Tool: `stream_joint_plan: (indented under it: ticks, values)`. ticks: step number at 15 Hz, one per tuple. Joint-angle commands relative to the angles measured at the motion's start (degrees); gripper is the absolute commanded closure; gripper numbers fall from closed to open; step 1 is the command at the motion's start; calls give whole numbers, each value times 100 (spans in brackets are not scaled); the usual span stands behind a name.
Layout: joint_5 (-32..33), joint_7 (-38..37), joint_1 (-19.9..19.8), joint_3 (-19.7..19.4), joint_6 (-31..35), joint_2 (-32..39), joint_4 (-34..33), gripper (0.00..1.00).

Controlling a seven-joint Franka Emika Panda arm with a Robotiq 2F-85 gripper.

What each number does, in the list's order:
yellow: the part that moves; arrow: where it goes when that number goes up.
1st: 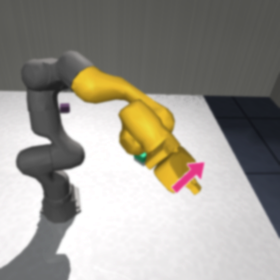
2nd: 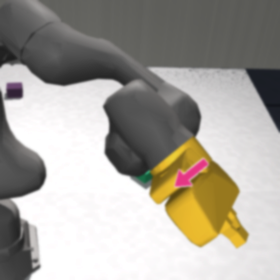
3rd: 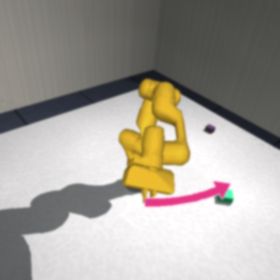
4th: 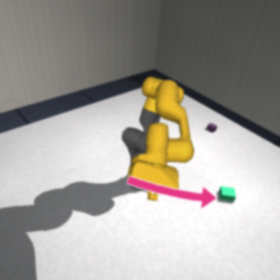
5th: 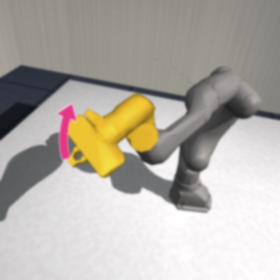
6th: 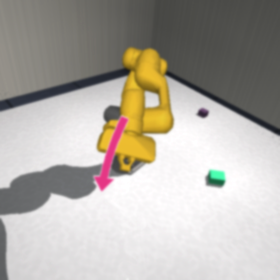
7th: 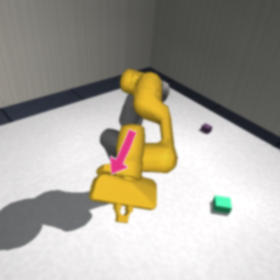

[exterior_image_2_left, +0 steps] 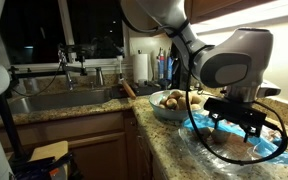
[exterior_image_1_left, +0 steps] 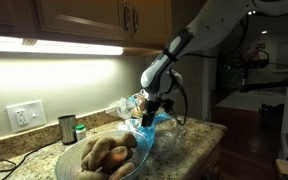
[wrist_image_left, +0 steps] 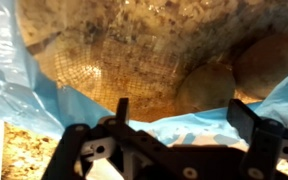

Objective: Remove a potatoe from the bag and put it in the bowl

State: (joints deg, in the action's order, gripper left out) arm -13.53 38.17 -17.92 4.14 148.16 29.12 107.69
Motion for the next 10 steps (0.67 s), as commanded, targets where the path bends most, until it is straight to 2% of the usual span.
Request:
stream_joint_plan:
  ticks: [1, 10]
  values:
    - [228, -263, 95, -120, -81, -30, -9, 0]
    - [321, -313, 131, -72, -196, 58, -91, 0]
